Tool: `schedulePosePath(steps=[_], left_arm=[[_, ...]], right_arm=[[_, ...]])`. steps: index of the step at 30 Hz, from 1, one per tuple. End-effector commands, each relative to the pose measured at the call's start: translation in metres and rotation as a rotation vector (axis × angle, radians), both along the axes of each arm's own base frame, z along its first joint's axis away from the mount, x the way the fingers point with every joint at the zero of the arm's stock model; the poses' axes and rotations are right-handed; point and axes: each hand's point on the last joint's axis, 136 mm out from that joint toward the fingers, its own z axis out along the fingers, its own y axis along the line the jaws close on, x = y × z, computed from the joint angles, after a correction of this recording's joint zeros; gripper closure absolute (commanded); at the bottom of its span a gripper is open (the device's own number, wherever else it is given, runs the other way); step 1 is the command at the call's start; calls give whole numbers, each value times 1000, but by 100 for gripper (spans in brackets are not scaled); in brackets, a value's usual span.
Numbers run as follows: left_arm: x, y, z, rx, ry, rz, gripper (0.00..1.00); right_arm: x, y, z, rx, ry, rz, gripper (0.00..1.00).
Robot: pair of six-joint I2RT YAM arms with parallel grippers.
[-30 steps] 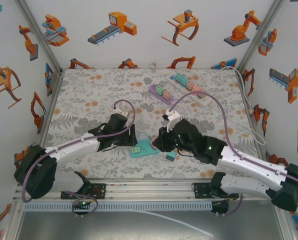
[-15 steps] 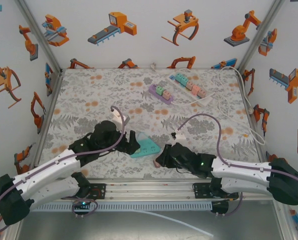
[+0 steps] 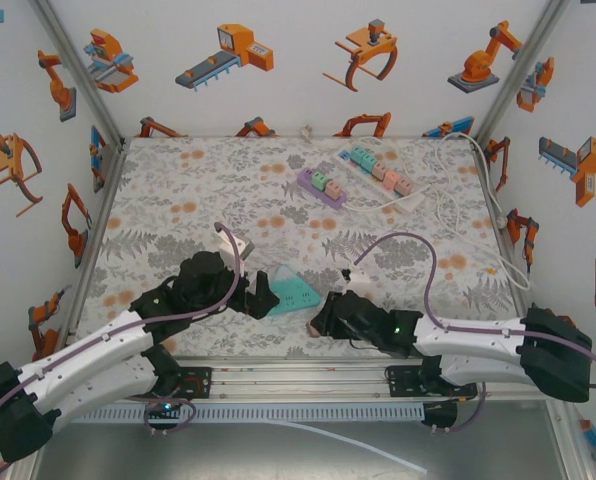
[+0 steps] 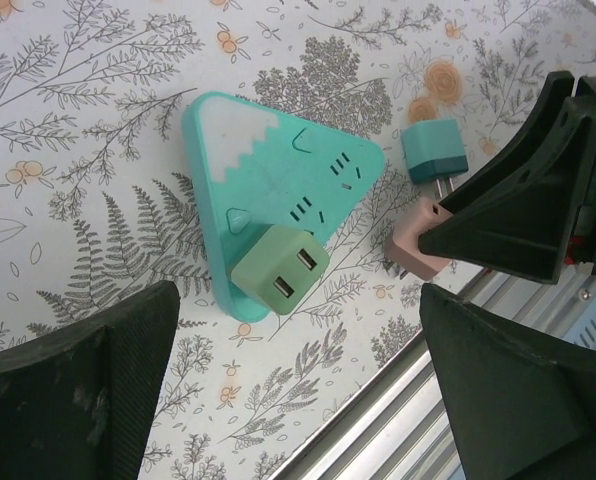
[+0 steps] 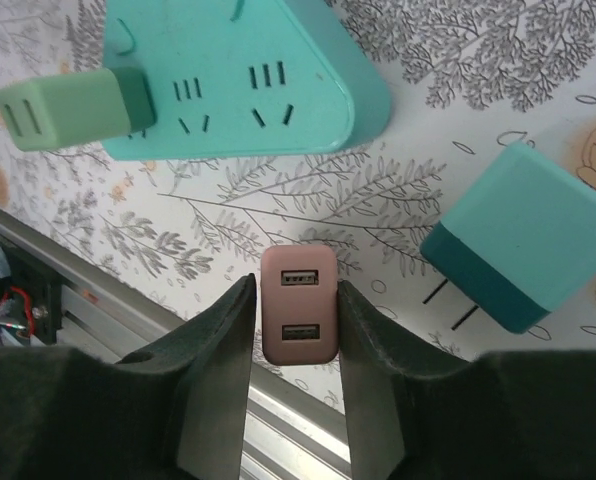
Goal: Pull the plug off the socket
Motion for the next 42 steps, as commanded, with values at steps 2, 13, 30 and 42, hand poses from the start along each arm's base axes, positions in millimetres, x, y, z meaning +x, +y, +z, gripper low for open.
schedulePosePath(steps=[2, 13, 30, 42], left_arm=[[1, 2, 1, -7, -27, 10, 3], [6, 10, -4, 16, -19, 62, 3], [15, 63, 0, 2, 49, 332, 3], [6, 49, 13, 14, 37, 210, 3]], right_arm=[[1, -14, -11, -51, -9, -45, 55], [1, -31, 4, -65, -46, -58, 48], [29, 38, 151, -431, -856, 581, 38], [56, 103, 147, -110, -488, 767, 44]])
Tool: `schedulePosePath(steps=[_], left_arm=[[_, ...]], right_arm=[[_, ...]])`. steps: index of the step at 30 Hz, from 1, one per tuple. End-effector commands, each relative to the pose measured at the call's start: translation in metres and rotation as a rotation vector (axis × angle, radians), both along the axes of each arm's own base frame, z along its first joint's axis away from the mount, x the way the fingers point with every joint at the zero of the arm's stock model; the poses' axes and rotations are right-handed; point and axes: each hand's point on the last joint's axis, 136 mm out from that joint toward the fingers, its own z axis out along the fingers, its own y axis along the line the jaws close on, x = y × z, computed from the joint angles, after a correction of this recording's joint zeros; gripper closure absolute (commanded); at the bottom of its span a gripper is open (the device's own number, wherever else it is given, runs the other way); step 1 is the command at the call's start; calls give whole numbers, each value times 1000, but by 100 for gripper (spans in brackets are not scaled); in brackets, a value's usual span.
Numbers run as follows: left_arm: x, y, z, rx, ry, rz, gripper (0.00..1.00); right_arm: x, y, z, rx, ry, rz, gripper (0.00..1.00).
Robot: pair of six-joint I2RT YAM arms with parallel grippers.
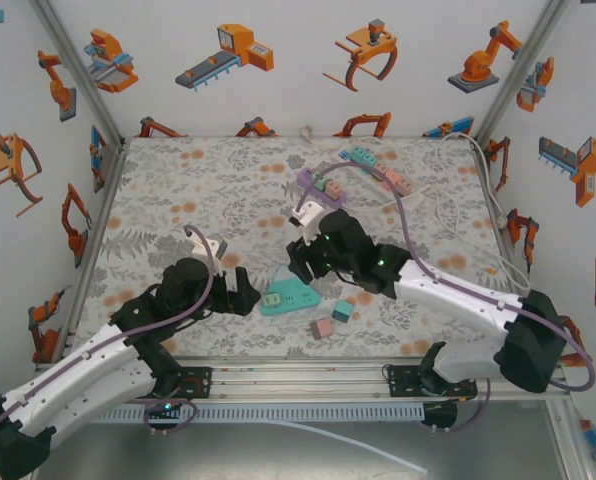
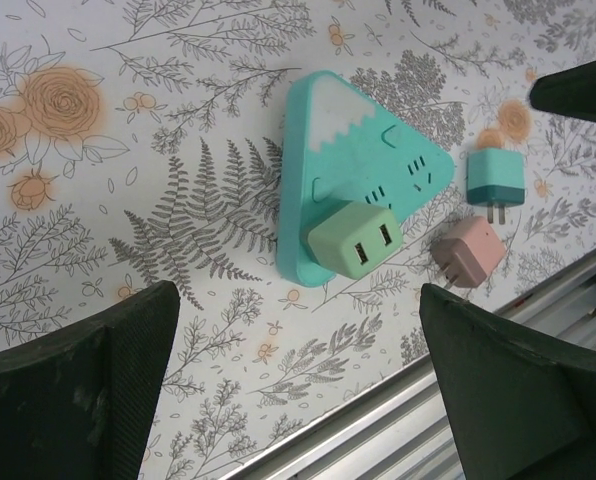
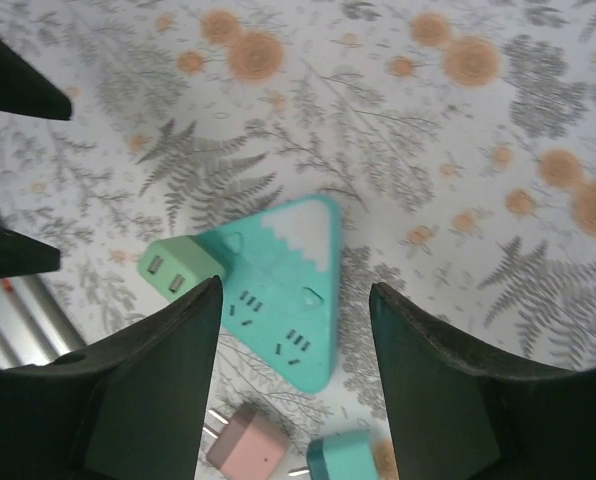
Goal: Pull the plug off the socket
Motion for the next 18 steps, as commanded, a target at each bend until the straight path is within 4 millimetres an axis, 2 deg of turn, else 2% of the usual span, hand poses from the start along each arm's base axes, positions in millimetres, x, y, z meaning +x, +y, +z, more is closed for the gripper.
schedulePosePath(steps=[1, 8, 12, 18], left_arm=[[1, 0, 12, 7, -8, -3, 3], [5, 13, 8, -36, 23, 82, 3], [5, 19, 3, -72, 52, 111, 3], [2, 27, -2, -70, 65, 135, 3]], right_arm=[[-31, 25, 6, 70, 58, 219, 44], [-65, 42, -2, 84, -117, 533, 40], [-82, 50, -21, 43, -265, 701, 35], [-85, 58, -57, -40, -337, 808, 36]])
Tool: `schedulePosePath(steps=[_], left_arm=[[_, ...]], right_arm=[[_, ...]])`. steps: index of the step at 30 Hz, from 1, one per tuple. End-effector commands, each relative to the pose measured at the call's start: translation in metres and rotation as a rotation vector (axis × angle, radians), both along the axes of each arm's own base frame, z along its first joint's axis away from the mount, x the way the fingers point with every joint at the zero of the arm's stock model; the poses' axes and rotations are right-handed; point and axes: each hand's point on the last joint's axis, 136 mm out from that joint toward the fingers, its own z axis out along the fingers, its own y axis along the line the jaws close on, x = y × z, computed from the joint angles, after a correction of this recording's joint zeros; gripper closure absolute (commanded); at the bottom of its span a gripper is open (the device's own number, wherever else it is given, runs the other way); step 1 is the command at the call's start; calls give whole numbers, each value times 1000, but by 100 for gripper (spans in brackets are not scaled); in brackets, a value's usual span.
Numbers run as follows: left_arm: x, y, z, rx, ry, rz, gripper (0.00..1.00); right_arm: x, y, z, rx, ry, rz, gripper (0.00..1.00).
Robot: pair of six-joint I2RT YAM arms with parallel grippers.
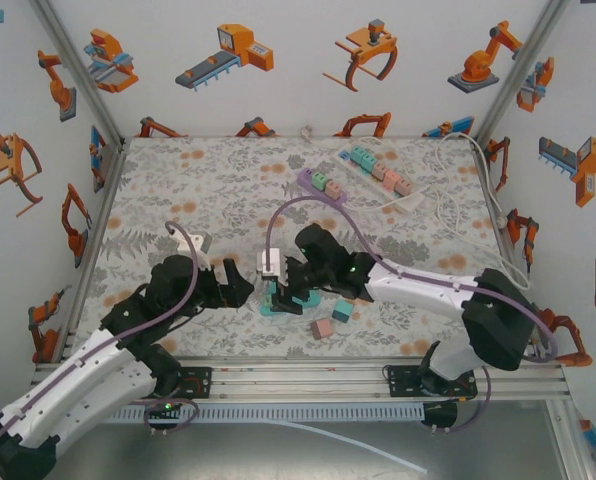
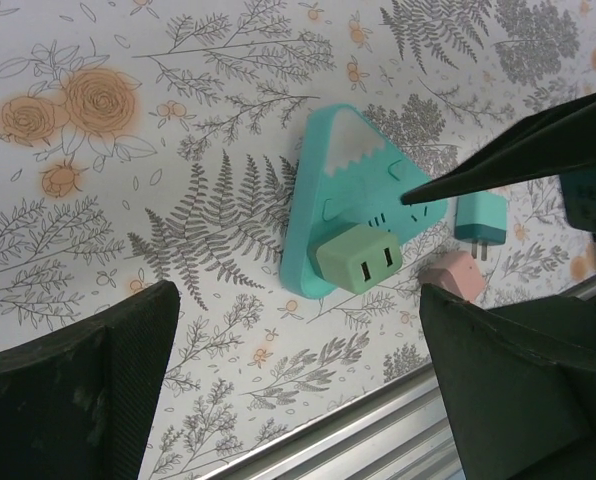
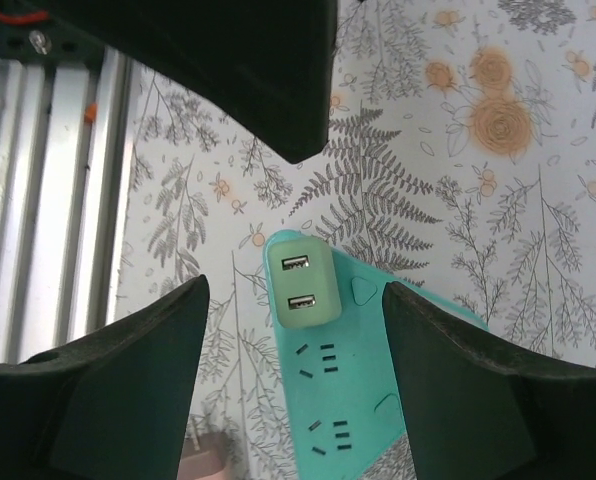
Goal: Pull the plug off the socket
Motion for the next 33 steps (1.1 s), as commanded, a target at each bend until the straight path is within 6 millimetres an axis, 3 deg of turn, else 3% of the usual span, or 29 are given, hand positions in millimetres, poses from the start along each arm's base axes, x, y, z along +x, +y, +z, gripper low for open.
schedulePosePath(steps=[1, 9, 17, 23, 30, 33], left_arm=[[-5, 6, -13, 4, 43, 17, 3], [-4, 0, -22, -30, 73, 19, 3], [-1, 2, -31, -14, 100, 44, 3], [5, -10, -37, -61, 144, 20, 3], [27, -34, -51, -163, 211, -31, 0], [35, -49, -58, -170, 233, -76, 9]], right_arm=[[-5, 7, -11, 15, -132, 111, 37], [-5, 16, -43, -21, -163, 142, 55], [-20, 7, -46, -53, -184, 236, 71], [-36, -2, -46, -27, -257, 362, 75], [-47, -11, -50, 0, -330, 457, 75], [-50, -12, -52, 4, -329, 476, 75]])
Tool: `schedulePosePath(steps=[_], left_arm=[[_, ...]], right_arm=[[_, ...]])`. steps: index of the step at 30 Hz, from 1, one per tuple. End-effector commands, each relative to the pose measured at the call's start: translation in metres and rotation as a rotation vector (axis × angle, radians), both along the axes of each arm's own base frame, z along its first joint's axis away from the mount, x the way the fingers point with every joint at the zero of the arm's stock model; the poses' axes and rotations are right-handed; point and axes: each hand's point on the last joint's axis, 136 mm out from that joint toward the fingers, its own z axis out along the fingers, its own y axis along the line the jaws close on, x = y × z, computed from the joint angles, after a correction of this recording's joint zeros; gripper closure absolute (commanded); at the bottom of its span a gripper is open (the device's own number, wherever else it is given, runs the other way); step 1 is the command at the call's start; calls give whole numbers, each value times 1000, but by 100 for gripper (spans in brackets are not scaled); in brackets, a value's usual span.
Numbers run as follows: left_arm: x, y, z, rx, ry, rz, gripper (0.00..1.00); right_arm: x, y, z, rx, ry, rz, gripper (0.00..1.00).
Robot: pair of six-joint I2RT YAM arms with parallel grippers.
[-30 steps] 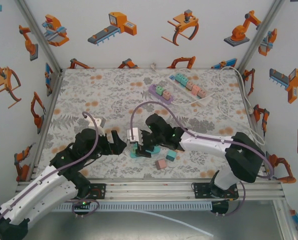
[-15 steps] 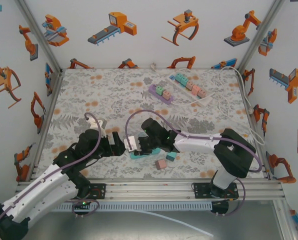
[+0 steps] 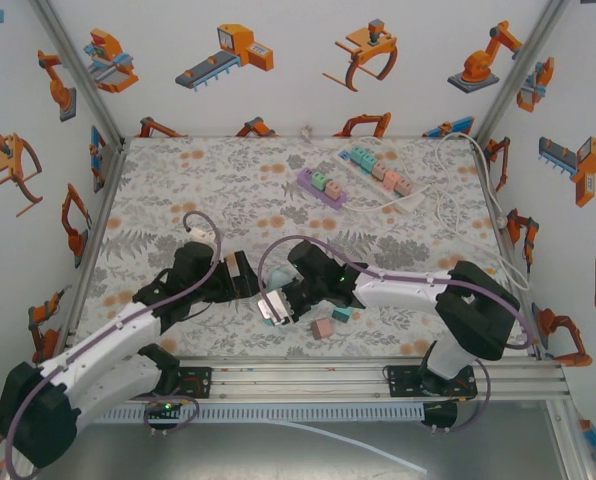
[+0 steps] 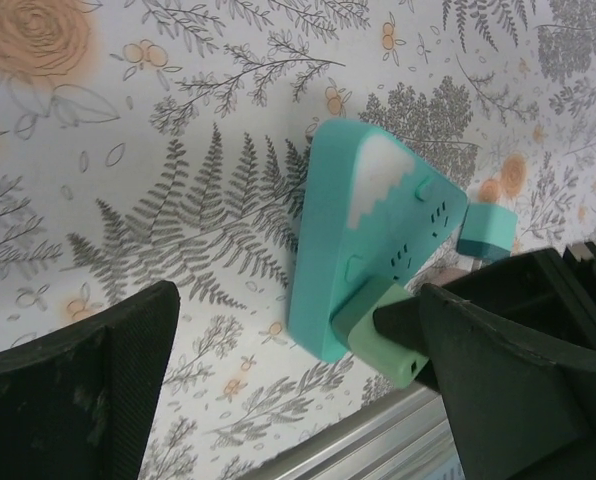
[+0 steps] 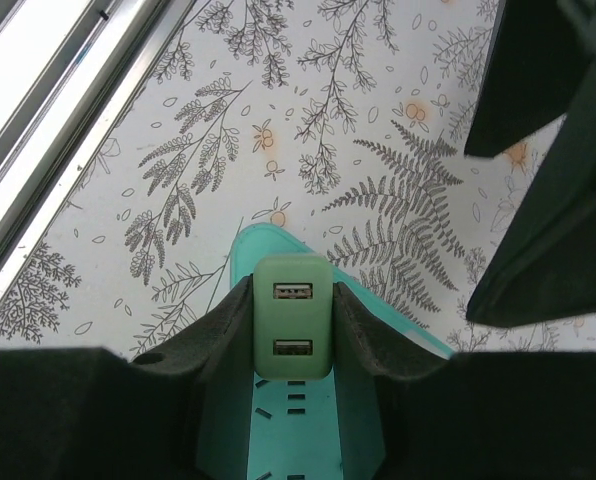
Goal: Pull the plug off the socket
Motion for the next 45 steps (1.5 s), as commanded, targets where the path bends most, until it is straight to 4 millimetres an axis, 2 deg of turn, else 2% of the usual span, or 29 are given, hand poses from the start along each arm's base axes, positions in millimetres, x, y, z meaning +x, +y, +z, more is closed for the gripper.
schedulePosePath(steps=[1, 4, 7, 13, 20, 29, 32, 35, 38, 41, 44, 45], left_arm=[[9, -26, 8, -95, -20, -75, 12], [17, -34, 0, -114, -24, -83, 21], [21, -42, -10, -118, -8, -103, 25], [20, -52, -37, -153, 56, -126, 36], [8, -56, -56, -190, 107, -135, 44], [-18, -38, -104, -101, 203, -117, 65], [-26, -30, -116, -18, 216, -115, 68], [-30, -13, -131, 80, 219, -77, 71], [-33, 3, -141, 155, 220, -47, 73], [-35, 15, -147, 219, 218, -34, 74], [-36, 21, -151, 258, 212, -35, 75], [-35, 23, -152, 265, 205, -25, 75]], right_arm=[[-15, -7, -2, 6, -5, 77, 75], [-15, -7, -4, 5, 1, 82, 75], [-14, -6, -5, -1, 5, 80, 76], [-11, -1, -5, 0, 4, 77, 76], [-5, 4, -3, 20, -8, 50, 77], [-3, 14, 10, 75, 29, 31, 77], [2, 20, 24, 120, 78, -7, 77], [10, 23, 42, 187, 155, -49, 79], [16, 23, 44, 173, 159, -82, 81], [14, 23, 50, 165, 176, -73, 82], [7, 30, 70, 181, 269, -72, 88], [3, 32, 69, 166, 255, -65, 88]])
